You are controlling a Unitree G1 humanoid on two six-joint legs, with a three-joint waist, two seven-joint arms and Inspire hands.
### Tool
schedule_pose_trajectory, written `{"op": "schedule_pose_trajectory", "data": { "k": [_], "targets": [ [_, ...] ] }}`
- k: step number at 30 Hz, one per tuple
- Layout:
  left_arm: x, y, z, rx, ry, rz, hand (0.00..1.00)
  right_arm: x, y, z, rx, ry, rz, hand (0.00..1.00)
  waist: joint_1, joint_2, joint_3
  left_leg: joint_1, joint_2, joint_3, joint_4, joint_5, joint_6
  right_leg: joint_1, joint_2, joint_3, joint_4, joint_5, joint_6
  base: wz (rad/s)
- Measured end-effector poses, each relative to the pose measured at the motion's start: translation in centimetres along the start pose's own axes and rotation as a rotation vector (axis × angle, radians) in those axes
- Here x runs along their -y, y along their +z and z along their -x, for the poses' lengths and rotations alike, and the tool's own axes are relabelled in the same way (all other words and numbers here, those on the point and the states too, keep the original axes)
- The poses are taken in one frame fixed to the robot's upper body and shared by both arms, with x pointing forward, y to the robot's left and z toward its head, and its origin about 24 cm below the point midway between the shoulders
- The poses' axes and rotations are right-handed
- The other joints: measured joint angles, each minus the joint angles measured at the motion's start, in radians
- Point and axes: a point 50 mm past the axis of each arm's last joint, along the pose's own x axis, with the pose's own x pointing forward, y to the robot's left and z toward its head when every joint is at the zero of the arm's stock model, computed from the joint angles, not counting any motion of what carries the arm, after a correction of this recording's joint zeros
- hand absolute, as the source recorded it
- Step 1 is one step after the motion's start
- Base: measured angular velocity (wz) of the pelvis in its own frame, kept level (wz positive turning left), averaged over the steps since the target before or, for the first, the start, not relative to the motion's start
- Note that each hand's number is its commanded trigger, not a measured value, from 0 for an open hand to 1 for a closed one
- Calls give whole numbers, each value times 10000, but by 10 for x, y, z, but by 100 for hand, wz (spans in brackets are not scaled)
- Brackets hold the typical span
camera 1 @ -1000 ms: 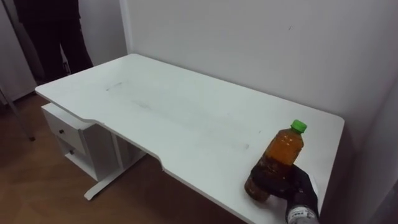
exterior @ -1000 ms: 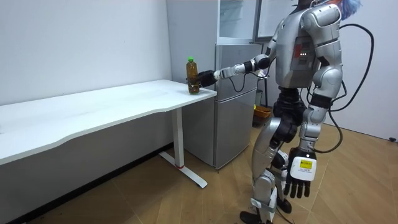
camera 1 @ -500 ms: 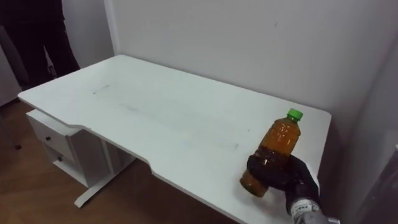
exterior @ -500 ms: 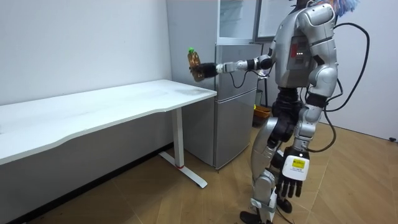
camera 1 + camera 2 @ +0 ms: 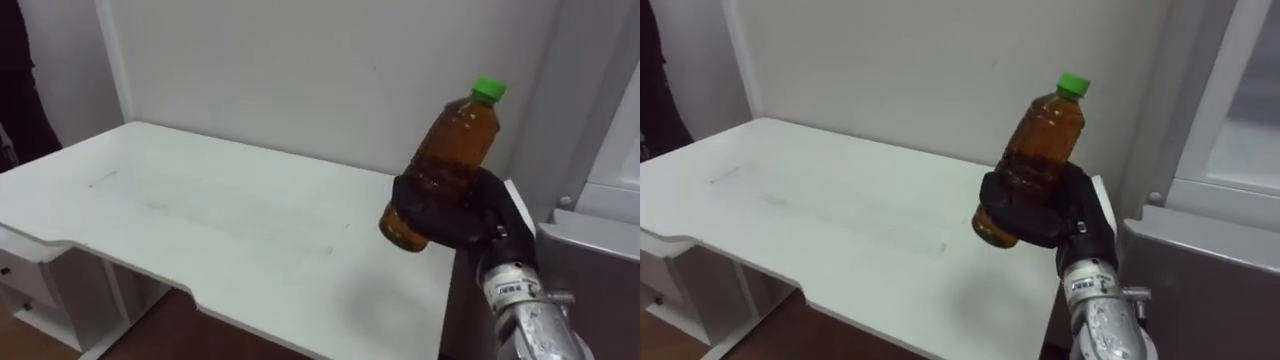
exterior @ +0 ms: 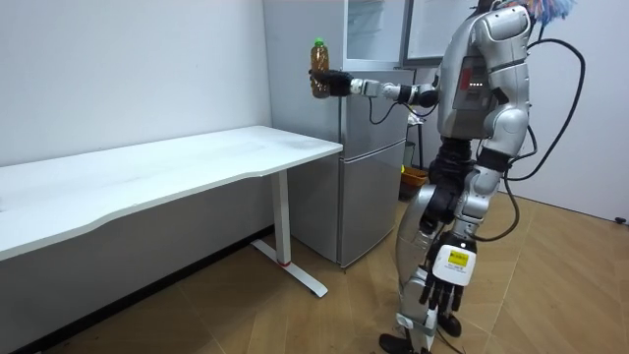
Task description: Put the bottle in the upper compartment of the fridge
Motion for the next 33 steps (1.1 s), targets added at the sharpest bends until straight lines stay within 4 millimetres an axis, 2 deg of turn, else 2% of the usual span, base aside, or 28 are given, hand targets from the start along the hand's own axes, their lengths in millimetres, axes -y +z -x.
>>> {"op": "schedule_pose_trajectory", "data": {
  "k": [6,10,14,18,20,22,28,33],
  "targets": [
    [0,11,-2,316,16,87,0,10,41,2,1659,-59,-224,100,-380,-38,4,3,57,64,54,-18,20,-13,49,311,-10,43,-13,-5],
    [-3,6,-2,211,100,112,0,22,66,13,2736,-165,81,100,-609,-66,-10,143,57,251,-26,-15,21,-22,82,776,-13,44,-15,-12],
    [-7,-3,0,-25,245,321,0,30,72,19,2976,-423,134,100,-873,-142,-58,321,70,359,-108,-19,10,-11,102,937,-14,51,-26,-16],
    [-10,-7,-1,-156,321,323,0,42,76,25,3171,-916,171,100,-1123,-221,-98,373,216,641,-109,-47,-6,-61,141,1197,8,92,-85,-19],
    [-11,-10,-1,-251,354,383,0,46,79,26,3270,-1063,196,100,-1174,-242,-86,459,219,744,-136,-59,-17,-85,163,1296,6,113,-103,-21],
    [-14,-13,-1,-355,447,620,0,53,84,27,3503,-1379,345,100,-1414,-316,-128,457,235,745,-140,-86,-46,-116,195,1335,2,115,-107,-7],
    [-14,-15,0,-412,402,776,0,71,102,34,4296,-2172,553,100,-1678,-332,-125,526,298,1081,-167,-95,-63,-216,259,1714,-118,124,-127,-15],
    [-19,-15,0,-435,534,819,0,85,100,43,4179,-2740,395,100,-1907,-412,-94,576,298,1172,-201,-116,-65,-216,280,1813,-176,131,-126,-7]
  ]
}}
